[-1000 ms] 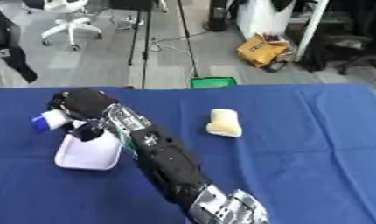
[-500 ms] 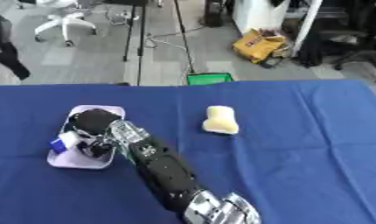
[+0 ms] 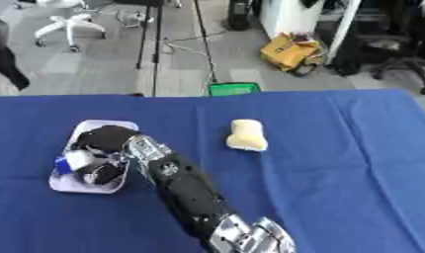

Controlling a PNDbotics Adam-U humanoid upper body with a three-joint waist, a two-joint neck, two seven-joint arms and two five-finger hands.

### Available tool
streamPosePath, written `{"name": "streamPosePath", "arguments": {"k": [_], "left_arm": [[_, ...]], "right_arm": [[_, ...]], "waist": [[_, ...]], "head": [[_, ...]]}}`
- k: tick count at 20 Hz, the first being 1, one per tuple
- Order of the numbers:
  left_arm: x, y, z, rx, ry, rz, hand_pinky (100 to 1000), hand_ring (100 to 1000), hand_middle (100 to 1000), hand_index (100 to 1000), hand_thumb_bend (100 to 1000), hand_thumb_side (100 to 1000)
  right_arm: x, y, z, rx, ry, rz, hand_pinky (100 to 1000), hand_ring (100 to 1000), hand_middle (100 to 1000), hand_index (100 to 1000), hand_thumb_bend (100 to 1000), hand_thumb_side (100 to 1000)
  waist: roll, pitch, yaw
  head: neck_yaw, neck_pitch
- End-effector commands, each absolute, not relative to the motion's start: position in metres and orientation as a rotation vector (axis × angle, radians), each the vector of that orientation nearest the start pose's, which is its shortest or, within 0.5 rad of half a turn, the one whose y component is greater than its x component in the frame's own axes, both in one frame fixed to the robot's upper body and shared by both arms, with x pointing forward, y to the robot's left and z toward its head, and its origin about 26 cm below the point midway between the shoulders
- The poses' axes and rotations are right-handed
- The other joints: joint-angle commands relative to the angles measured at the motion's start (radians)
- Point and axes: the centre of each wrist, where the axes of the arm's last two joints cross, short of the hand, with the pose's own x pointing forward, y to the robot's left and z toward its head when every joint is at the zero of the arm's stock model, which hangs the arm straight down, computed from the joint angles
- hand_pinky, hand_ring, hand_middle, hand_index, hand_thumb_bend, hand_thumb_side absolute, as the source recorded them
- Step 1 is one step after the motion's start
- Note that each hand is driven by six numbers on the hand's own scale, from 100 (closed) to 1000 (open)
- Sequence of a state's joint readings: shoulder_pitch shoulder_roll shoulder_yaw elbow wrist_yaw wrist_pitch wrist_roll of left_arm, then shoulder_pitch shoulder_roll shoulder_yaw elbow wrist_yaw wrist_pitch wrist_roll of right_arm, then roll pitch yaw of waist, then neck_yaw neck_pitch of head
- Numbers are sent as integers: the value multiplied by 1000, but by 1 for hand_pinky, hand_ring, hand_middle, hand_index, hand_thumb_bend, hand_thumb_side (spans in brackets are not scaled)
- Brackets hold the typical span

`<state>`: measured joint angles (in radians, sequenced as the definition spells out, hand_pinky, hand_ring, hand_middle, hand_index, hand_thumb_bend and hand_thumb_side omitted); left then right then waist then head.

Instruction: Pick up objects on the table and place them in the box.

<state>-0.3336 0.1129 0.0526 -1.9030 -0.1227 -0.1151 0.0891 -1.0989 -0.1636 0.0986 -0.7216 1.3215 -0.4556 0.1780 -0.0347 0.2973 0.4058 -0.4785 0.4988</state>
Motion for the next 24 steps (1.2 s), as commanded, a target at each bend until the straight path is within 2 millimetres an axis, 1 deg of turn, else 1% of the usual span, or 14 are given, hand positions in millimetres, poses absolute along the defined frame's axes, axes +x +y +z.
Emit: {"name": "streamPosePath", "arguments": {"k": [1,6,8,9,12,13,16,17,18,19,20,21,23,24], "left_arm": [[317,240,183,216,-2376,-129,696,650,765,896,508,914],[317,243,182,236,-2371,-133,696,650,765,896,512,912],[317,244,182,243,-2370,-135,696,651,765,896,512,911],[316,245,182,246,-2369,-136,696,652,764,895,514,911],[316,247,181,261,-2365,-134,696,652,764,895,514,911],[316,248,181,265,-2363,-132,695,652,764,895,514,911],[314,252,179,294,-2354,-122,694,651,764,895,516,911],[314,254,178,303,-2351,-118,694,651,764,896,516,912],[314,255,177,312,-2346,-113,694,651,764,896,516,912],[313,257,176,319,-2342,-110,693,651,764,896,516,913],[312,260,174,334,-2331,-105,693,651,765,896,515,913],[312,262,172,346,-2324,-102,693,651,765,896,515,913],[311,264,170,360,-2317,-99,693,651,764,896,515,911],[311,267,169,373,-2308,-96,693,651,764,897,516,911]], "right_arm": [[503,-165,217,-940,-1661,1866,942,914,904,954,256,674],[500,-172,259,-949,-1668,1900,949,920,903,944,273,688],[498,-174,271,-941,-1671,1917,948,919,903,947,250,701],[496,-174,276,-935,-1686,1921,927,899,886,940,181,694],[487,-173,289,-921,-1794,1911,925,897,884,939,178,691],[484,-172,294,-919,-1834,1907,909,881,873,931,149,642],[467,-171,309,-916,-2059,1846,880,853,856,924,150,591],[462,-172,312,-904,-2112,1817,869,843,850,921,171,569],[458,-173,313,-890,-2161,1784,867,840,848,921,173,564],[454,-174,314,-875,-2195,1756,849,825,839,919,167,534],[449,-180,314,-847,-2258,1675,828,810,831,923,164,505],[444,-185,314,-819,-2306,1609,824,806,828,923,161,502],[436,-189,314,-779,-2352,1525,808,794,821,923,150,490],[432,-200,311,-766,-2370,1436,797,786,815,922,146,488]], "waist": [[-14,-30,-2],[-27,-50,-21],[-31,-58,-33],[-32,-60,-39],[-33,-67,-62],[-34,-68,-73],[-37,-74,-131],[-38,-75,-145],[-39,-75,-161],[-39,-76,-174],[-37,-79,-208],[-36,-81,-228],[-34,-84,-251],[-32,-88,-281]], "head": [[5,-8],[15,6],[20,10],[22,11],[33,15],[39,16],[72,25],[81,27],[91,30],[100,32],[126,40],[141,45],[158,52],[176,62]]}}
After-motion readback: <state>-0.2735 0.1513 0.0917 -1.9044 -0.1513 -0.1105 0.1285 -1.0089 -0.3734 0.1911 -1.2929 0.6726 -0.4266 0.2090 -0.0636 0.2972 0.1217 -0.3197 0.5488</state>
